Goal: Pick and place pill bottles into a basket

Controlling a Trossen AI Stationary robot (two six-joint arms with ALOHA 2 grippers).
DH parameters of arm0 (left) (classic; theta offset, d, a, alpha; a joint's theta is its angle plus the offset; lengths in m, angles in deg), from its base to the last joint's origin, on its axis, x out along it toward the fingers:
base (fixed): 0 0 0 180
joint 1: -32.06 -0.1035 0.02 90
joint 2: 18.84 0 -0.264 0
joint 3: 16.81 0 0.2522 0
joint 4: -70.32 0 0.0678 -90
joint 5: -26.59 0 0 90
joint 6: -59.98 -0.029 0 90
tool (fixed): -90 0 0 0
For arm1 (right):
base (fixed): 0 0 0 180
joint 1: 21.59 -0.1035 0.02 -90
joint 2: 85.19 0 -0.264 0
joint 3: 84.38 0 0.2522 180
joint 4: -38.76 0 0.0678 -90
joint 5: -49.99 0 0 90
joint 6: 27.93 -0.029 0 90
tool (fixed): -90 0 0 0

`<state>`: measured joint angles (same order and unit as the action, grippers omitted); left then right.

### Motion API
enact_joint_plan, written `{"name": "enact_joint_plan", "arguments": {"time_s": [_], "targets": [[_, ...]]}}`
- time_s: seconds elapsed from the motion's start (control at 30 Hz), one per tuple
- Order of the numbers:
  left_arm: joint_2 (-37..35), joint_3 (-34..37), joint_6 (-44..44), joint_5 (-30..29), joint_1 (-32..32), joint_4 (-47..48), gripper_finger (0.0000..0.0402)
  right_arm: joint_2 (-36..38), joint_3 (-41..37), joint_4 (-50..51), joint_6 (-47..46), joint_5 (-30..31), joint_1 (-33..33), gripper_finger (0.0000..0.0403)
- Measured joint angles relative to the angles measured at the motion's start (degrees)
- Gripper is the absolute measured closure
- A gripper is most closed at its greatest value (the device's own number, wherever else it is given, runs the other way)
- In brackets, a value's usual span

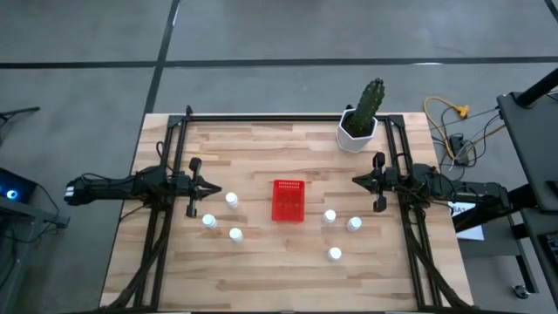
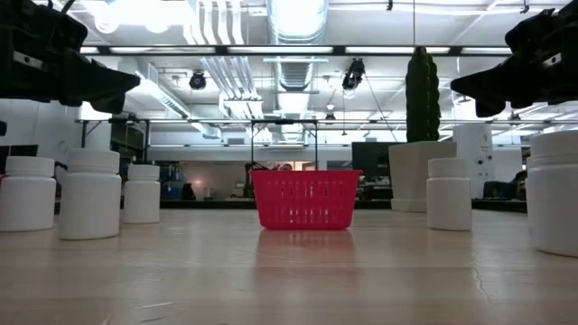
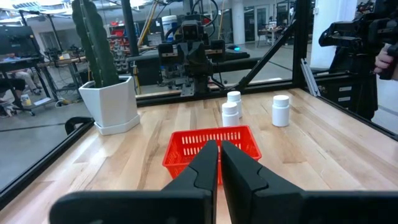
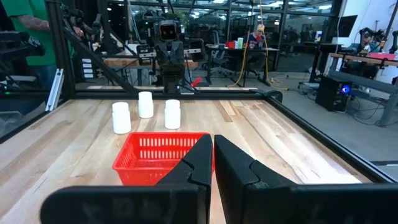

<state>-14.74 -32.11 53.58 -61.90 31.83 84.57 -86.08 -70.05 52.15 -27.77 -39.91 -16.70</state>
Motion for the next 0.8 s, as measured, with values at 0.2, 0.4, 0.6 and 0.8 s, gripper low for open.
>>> {"name": "enact_joint_plan", "arguments": {"time_s": [0.2, 0.4, 0.6, 0.8], "targets": [[0.00, 0.00, 0.00, 0.00, 0.00, 0.00, 0.0400, 0.01, -0.01, -0.23, -0.41, 0.00, 0.00, 0.0394], [0.02, 0.00, 0.00, 0.00, -0.01, 0.00, 0.0400, 0.01, 0.00, -0.30, -0.45, 0.02, 0.00, 0.0394], [0.02, 0.00, 0.00, 0.02, 0.00, 0.00, 0.0400, 0.01, 0.01, -0.28, -0.49, 0.02, 0.00, 0.0394], [0.00, 0.01, -0.01, 0.01, -0.01, -0.02, 0.0400, 0.01, 0.01, -0.28, -0.21, 0.02, 0.00, 0.0394]]}}
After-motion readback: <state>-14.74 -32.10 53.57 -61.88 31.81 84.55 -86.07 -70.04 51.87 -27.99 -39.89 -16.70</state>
